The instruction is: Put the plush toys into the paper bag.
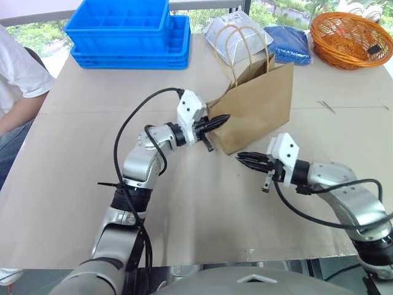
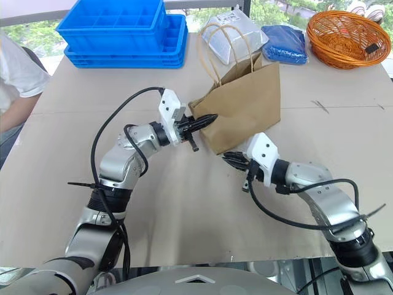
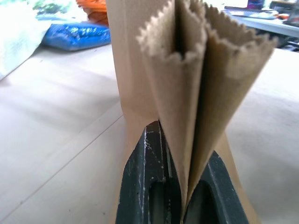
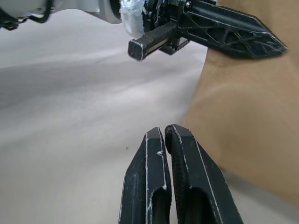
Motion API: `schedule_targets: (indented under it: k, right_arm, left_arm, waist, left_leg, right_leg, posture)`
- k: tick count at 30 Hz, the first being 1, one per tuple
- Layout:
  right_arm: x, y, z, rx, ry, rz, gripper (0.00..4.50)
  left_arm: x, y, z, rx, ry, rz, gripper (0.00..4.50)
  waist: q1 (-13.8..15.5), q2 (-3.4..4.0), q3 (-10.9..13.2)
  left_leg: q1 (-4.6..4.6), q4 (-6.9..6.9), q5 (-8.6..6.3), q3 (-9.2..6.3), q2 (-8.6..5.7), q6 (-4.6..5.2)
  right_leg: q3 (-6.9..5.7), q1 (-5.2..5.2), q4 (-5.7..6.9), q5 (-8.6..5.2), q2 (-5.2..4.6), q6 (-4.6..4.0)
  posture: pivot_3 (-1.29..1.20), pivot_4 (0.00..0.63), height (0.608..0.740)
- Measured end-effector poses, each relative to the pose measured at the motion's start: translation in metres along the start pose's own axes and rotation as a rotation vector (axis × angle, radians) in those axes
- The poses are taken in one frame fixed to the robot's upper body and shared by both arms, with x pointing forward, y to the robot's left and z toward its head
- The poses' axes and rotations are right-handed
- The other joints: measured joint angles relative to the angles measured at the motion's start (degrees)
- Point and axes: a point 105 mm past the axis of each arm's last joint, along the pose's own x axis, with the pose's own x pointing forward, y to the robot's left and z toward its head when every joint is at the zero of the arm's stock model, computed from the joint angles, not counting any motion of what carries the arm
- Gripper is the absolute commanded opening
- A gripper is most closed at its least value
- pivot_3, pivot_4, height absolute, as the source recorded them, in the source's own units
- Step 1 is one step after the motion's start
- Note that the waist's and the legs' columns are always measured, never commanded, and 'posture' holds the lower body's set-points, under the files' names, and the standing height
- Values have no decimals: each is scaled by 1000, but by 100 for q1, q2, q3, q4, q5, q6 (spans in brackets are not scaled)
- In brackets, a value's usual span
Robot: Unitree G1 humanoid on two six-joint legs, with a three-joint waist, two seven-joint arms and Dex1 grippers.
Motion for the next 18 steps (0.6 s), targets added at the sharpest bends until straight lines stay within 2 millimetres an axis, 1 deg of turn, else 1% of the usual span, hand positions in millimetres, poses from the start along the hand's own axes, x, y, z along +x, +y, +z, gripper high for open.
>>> schedule_targets:
  k: [1, 3, 4, 5, 8, 9, 11, 13, 14, 15, 17, 18]
  right_arm:
    - [-4, 1, 1, 8, -10, -7, 0]
    - [-18, 5, 1, 29, -15, -27, 0]
    - [-30, 6, -1, 37, -4, -45, 0]
    - [-34, 5, -1, 34, 2, -53, 0]
    - [-55, 10, 2, 31, 15, -72, 0]
    - [-65, 11, 4, 26, 20, -97, 256]
    - [-80, 10, 4, 5, 53, -138, 875]
    - [-104, 16, -4, -11, 130, -166, 1798]
    - [-112, 19, -7, -7, 161, -175, 2318]
    - [-124, 21, -10, -9, 187, -194, 2735]
    - [-133, 22, -9, -22, 199, -210, 3530]
    - [-139, 22, -7, -39, 207, -219, 4011]
  left_arm:
    - [-2, 0, 2, 13, -12, -31, 47]
    - [-19, 3, 5, 98, 6, -118, 47]
    - [-30, 8, 8, 150, 27, -169, 47]
    - [-35, 10, 10, 170, 34, -180, 47]
    - [-52, 8, 18, 248, 40, -322, 47]
    - [-56, 7, 19, 267, 37, -381, 5]
    - [-64, 9, 19, 284, 45, -433, 0]
    - [-68, 12, 17, 297, 59, -490, 0]
    - [-71, 13, 14, 295, 70, -497, 0]
    - [-71, 13, 9, 277, 72, -509, 0]
    - [-70, 11, 4, 274, 77, -527, 0]
    - [-68, 8, -1, 286, 82, -542, 720]
  waist:
    - [3, 0, 0]
    - [-16, 0, 0]
    - [-14, 0, 0]
    - [-20, 0, 0]
    - [5, 1, 0]
    - [29, 2, 0]
    - [66, -1, -2]
    - [120, 0, -5]
    - [112, -5, -7]
    - [111, -6, -8]
    - [100, -7, -8]
    - [92, -7, -8]
  left_leg:
    - [-1, 0, 0, -1, 0, 0]
    - [1, 0, 0, 2, 1, 0]
    - [1, 0, 0, 3, -1, 0]
    - [3, 0, 0, 3, -1, 0]
    - [7, 0, -6, 2, -1, 11]
    - [6, 1, -11, 2, -3, 20]
    - [7, 2, -12, 2, -12, 22]
    - [8, 4, -15, 2, -20, 26]
    - [10, 4, -15, 0, -19, 27]
    - [10, 5, -17, 2, -17, 30]
    - [10, 9, -17, 4, -12, 31]
    - [16, 9, -18, 13, -10, 32]
  right_leg:
    - [-1, 0, 0, 0, 0, 0]
    - [0, 0, -1, 0, 6, -1]
    - [0, 0, 0, 0, 6, -1]
    - [0, 3, -1, 0, 7, -1]
    - [-1, 12, -4, -1, 7, 0]
    - [-1, 13, -4, -1, 6, 1]
    - [-1, 16, -6, -1, 7, 1]
    - [-4, 20, -7, -2, 8, 2]
    - [-4, 21, -8, -2, 10, 2]
    - [1, 22, -8, -2, 9, 3]
    - [4, 22, -8, -2, 9, 3]
    - [11, 25, -7, -2, 9, 3]
  posture:
    - [0, 150, 740]
    - [0, 150, 740]
    - [0, 150, 740]
    - [0, 150, 740]
    - [0, 150, 740]
    - [0, 150, 740]
    - [0, 150, 740]
    - [0, 150, 740]
    - [0, 150, 740]
    - [0, 150, 740]
    - [0, 150, 740]
    - [0, 150, 740]
